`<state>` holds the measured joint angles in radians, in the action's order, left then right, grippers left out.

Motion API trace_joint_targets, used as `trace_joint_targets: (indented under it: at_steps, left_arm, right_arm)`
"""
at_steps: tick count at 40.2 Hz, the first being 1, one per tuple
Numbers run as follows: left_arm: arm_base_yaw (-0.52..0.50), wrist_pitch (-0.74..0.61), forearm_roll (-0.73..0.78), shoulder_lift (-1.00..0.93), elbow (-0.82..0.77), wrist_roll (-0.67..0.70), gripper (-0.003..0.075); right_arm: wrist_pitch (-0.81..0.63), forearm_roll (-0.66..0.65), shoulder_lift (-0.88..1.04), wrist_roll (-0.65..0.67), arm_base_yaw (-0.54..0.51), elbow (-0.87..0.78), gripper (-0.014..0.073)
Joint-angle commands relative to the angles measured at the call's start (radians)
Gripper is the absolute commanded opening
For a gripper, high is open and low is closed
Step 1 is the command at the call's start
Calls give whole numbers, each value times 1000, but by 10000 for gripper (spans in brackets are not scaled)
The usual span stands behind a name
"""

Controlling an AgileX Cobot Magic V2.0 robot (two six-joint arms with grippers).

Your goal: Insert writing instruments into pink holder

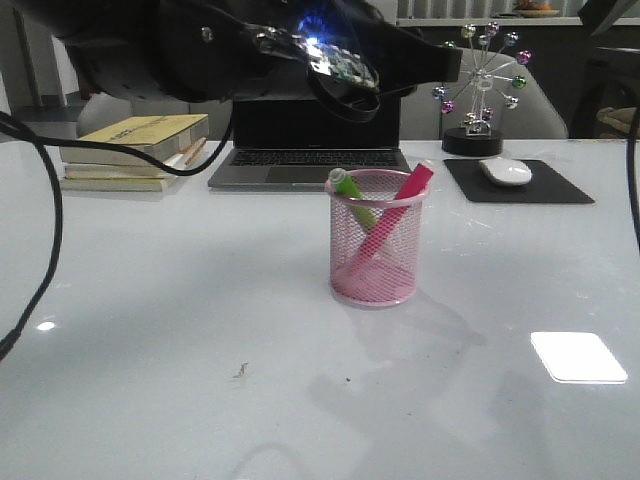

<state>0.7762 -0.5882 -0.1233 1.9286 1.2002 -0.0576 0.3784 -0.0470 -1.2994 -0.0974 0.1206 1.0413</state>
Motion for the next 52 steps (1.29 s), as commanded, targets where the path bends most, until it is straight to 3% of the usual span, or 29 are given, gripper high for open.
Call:
trace_joint_targets:
  at_steps: [1, 12, 23, 30, 47, 52]
  left_arm:
    - [3, -126, 3, -57, 26, 11, 405]
    - [-21, -56, 3, -68, 28, 11, 405]
    - [-139, 490, 3, -165, 95, 11, 405]
    - [-231, 693, 7, -235, 162, 11, 403]
    - [-498, 895, 63, -534, 158, 11, 403]
    - [-539, 865, 99, -640, 74, 11, 403]
  right_arm:
    - [-68, -14, 38, -12, -6, 32, 521]
    - [-112, -13, 38, -12, -6, 32, 521]
    - [-63, -13, 38, -12, -6, 44, 521]
    - [30, -3, 38, -12, -6, 119, 521]
    - [95, 0, 215, -11, -6, 182, 521]
    - [80, 47, 312, -11, -6, 137, 521]
